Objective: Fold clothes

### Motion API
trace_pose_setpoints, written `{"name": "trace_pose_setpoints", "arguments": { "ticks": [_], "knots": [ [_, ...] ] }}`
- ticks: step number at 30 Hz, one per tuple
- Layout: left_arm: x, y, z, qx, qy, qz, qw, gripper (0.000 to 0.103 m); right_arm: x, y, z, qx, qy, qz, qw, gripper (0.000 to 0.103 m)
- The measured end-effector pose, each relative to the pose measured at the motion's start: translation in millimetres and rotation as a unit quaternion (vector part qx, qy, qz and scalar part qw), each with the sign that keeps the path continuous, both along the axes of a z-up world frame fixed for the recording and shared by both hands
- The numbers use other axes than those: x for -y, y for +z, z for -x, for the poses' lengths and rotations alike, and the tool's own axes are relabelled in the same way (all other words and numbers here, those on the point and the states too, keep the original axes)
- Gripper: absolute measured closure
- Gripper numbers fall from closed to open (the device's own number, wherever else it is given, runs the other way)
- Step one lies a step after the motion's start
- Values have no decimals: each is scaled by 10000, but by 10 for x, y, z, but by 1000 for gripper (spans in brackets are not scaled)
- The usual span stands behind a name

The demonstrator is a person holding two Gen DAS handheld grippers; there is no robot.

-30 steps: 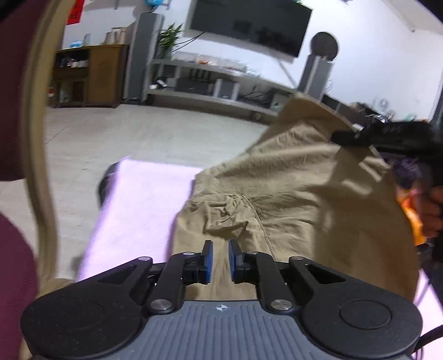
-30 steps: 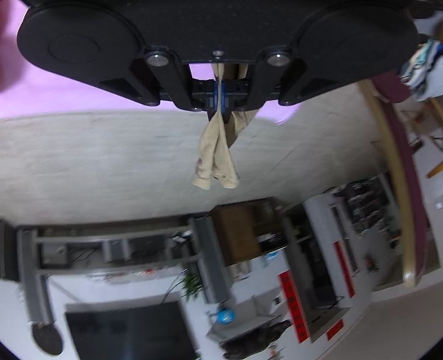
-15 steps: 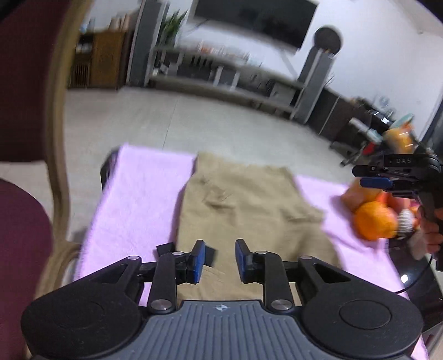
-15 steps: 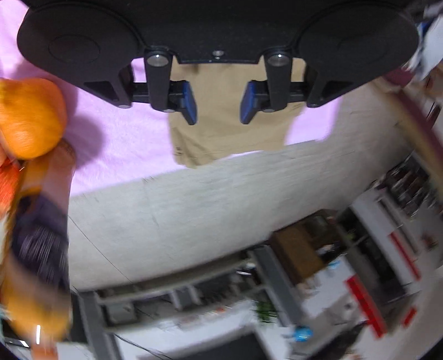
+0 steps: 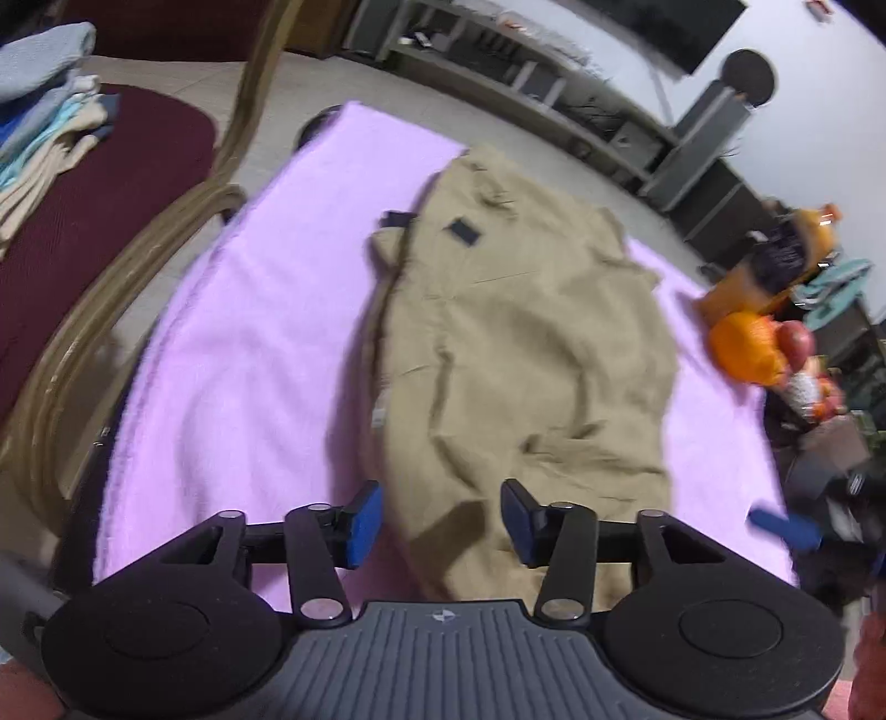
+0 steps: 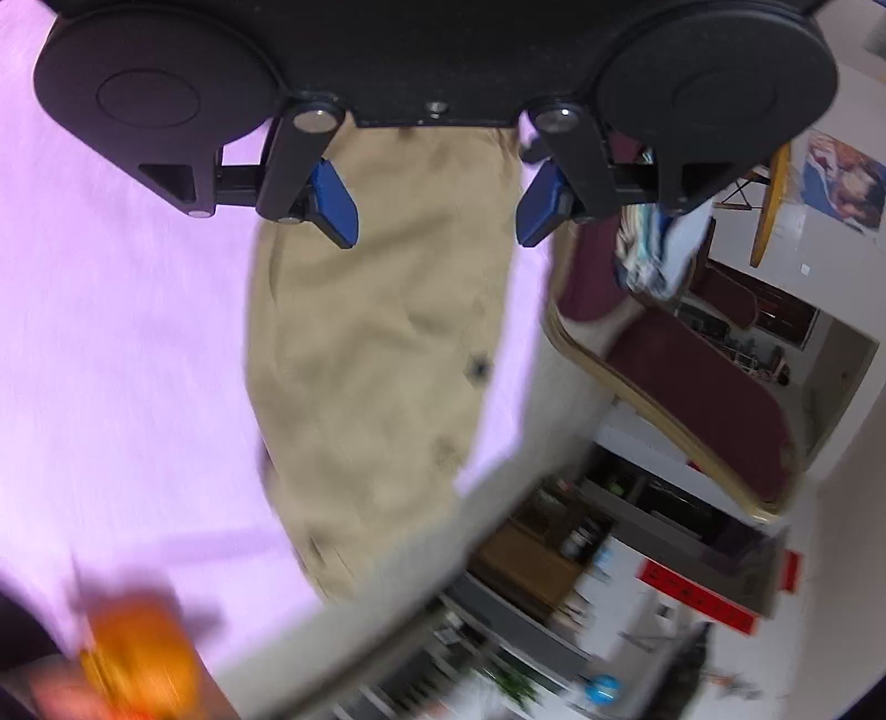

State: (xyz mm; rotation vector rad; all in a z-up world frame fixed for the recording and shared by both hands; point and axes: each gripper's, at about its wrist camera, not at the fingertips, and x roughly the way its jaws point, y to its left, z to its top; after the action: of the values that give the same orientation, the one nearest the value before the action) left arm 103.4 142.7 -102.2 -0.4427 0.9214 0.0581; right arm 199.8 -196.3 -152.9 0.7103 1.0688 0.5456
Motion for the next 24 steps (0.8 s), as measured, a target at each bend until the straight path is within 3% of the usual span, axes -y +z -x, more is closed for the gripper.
{"name": "trace_pose_setpoints", "arguments": {
  "ticks": [3,7,9,11,13,15,16,17,19,24],
  "knots": [
    [-54,-48,11,8,143,33,9999,49,-76,-335,-77,-549,78,8,9985,41],
    [-83,-170,-20,-49,27,678,9977,42,-85,-603,-125,-993,-10,-21,9951,42],
    [-54,-262,-63,-218,-49,934,9954,42,-95,-719,-112,-1157,-15,-102,9932,45],
    [19,-335,-126,-378,-159,905,9950,43,-135,-775,-90,-1162,-9,-183,9931,54],
    [127,-335,-170,-289,-331,669,9968,46,-201,-815,-74,-1083,-9,-232,9939,58],
    [219,-342,-212,-285,-423,557,9971,64,-277,-818,-60,-937,6,-199,9954,62],
    [251,-332,-234,-304,-440,546,9971,79,-322,-808,-55,-830,20,-59,9965,73],
    [270,-310,-242,-298,-423,584,9970,88,-367,-798,-50,-723,34,82,9973,90],
    [292,-219,-215,-167,-367,724,9966,93,-351,-658,2,-454,-18,174,9988,96],
    [379,-25,-16,272,-589,1751,9824,94,-107,-31,278,574,-205,539,9967,98]
  ]
}}
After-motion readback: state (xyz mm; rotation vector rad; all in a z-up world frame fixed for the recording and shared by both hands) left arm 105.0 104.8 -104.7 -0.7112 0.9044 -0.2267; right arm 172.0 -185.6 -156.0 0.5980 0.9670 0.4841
